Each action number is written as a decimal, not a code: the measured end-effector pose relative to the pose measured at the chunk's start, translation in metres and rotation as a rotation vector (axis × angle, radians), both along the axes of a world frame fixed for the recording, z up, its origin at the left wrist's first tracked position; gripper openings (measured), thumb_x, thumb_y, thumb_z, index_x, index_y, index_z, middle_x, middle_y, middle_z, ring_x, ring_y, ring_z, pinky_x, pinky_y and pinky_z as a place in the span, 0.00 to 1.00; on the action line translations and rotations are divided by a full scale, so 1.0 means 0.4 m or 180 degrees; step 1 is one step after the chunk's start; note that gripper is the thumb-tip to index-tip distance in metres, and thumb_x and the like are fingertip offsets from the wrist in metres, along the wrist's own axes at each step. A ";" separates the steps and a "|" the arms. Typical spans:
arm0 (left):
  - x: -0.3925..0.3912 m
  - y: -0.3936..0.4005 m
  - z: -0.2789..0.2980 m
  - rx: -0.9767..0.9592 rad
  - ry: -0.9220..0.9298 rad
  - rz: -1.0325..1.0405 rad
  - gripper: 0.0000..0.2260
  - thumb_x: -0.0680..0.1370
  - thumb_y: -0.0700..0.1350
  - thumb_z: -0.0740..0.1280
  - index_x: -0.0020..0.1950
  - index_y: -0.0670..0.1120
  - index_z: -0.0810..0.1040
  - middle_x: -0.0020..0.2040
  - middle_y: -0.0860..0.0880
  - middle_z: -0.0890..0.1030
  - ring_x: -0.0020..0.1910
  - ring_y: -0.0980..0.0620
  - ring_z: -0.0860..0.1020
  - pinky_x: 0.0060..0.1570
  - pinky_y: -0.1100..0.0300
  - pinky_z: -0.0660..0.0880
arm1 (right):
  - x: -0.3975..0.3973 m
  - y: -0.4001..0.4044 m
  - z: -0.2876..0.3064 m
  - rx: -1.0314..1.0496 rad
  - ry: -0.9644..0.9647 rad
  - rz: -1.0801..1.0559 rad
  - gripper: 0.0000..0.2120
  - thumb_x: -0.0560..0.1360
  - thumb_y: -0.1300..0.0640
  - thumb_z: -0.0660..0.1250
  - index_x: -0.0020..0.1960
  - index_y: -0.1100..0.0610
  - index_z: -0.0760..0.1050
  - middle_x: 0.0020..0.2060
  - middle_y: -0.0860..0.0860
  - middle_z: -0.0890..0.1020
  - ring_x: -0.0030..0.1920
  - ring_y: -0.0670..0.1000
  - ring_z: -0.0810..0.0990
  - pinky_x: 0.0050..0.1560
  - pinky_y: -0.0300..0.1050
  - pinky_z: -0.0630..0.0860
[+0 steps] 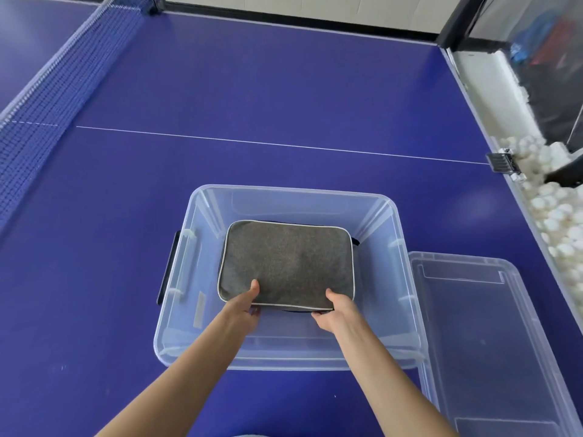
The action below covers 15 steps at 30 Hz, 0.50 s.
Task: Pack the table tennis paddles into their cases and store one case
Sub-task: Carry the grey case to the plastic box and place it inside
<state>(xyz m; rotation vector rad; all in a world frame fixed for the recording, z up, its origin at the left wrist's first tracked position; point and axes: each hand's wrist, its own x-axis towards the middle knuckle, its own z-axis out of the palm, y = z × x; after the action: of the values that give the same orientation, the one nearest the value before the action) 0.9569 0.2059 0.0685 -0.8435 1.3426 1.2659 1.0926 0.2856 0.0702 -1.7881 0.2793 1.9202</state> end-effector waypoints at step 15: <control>-0.001 -0.004 -0.001 -0.0803 0.4077 -0.4036 0.54 0.63 0.49 0.78 0.76 0.57 0.44 0.77 0.45 0.42 0.76 0.41 0.39 0.74 0.44 0.42 | 0.001 0.023 0.025 0.4039 -0.3045 0.4377 0.42 0.66 0.54 0.74 0.74 0.46 0.56 0.77 0.52 0.50 0.77 0.55 0.48 0.75 0.55 0.49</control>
<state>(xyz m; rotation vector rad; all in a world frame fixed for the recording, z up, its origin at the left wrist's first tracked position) 0.9566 0.2045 0.0681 0.8890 2.4064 0.4576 1.0931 0.2949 0.0804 -1.5667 -2.3227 0.8417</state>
